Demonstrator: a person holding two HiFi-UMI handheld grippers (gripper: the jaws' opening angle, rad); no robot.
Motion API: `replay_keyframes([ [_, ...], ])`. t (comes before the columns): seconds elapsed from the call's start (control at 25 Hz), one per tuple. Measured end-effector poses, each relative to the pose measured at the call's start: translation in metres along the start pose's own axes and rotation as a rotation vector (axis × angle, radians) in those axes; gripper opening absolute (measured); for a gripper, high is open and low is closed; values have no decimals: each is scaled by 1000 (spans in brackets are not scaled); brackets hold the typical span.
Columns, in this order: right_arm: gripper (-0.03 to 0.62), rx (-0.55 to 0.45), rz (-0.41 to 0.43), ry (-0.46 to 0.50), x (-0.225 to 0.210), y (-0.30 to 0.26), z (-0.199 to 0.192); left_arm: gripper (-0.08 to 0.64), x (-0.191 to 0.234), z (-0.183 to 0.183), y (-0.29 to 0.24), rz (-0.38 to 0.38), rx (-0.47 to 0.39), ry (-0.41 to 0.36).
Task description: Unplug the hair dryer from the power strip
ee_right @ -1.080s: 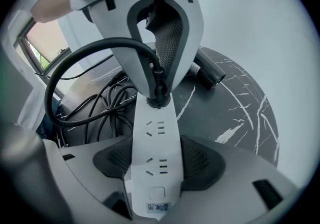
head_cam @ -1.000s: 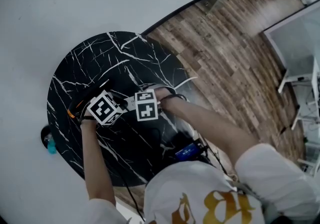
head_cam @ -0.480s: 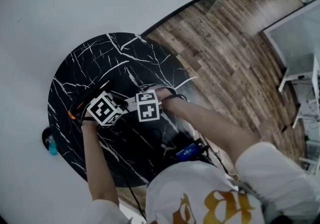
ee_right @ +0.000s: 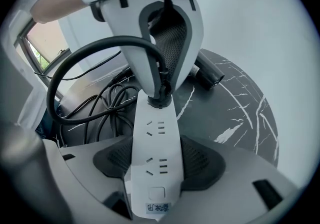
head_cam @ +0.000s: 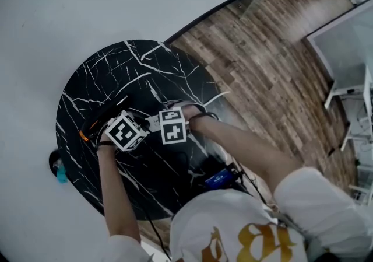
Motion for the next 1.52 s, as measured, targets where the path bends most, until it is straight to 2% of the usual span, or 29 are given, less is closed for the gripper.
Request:
replay_keyframes([
  [0.08,268,-2,-1,-6,0,0,0,54,3,2,2,-62,-15,31],
  [0.12,268,-2,0,-7,0,-1,0,54,3,2,2,-59,-11,27],
  [0.28,268,1,-2,-2,-1,0,0,52,-5,-4,-1,78,50,-42],
  [0.36,268,0,-3,4,0,0,1,49,-4,-7,-1,99,57,-45],
  [0.44,268,-2,-2,3,0,0,1,51,2,-1,3,56,33,-29],
  [0.56,268,-1,-1,-5,0,0,0,55,3,3,3,-83,-4,44],
  [0.6,268,-2,-2,-6,-1,0,0,57,4,3,3,-92,-3,53],
  [0.68,268,-2,-2,-6,-1,0,0,57,1,4,4,-46,5,29],
  [0.8,268,1,0,6,0,0,1,52,-6,-3,1,61,32,-13],
  [0.88,268,4,1,15,0,0,1,52,-2,-4,1,101,42,-31],
  [0.92,268,4,2,16,0,-1,1,52,2,-2,4,98,40,-35],
  [1.04,268,-1,3,4,0,-1,1,52,2,4,5,-37,27,14],
  [1.12,268,-3,1,-4,1,-1,0,55,1,6,4,-75,28,24],
  [1.28,268,0,2,10,0,-1,0,54,-4,0,2,52,36,-9],
  [1.36,268,0,2,15,1,-1,0,51,-4,-5,-2,91,49,-15],
  [1.44,268,0,2,12,0,-1,-1,51,2,0,2,63,40,-9],
  [1.52,268,-1,2,5,1,-1,-1,52,2,5,4,-40,24,28],
])
Point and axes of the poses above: the fingertips, and each gripper's own axes: y backward along the fingers, x to its left, z out of its top, the point moved 1 cm from there along y, backward along the fingers, and after that the axes turned 14 degrees about y, right-handed, at the moved point
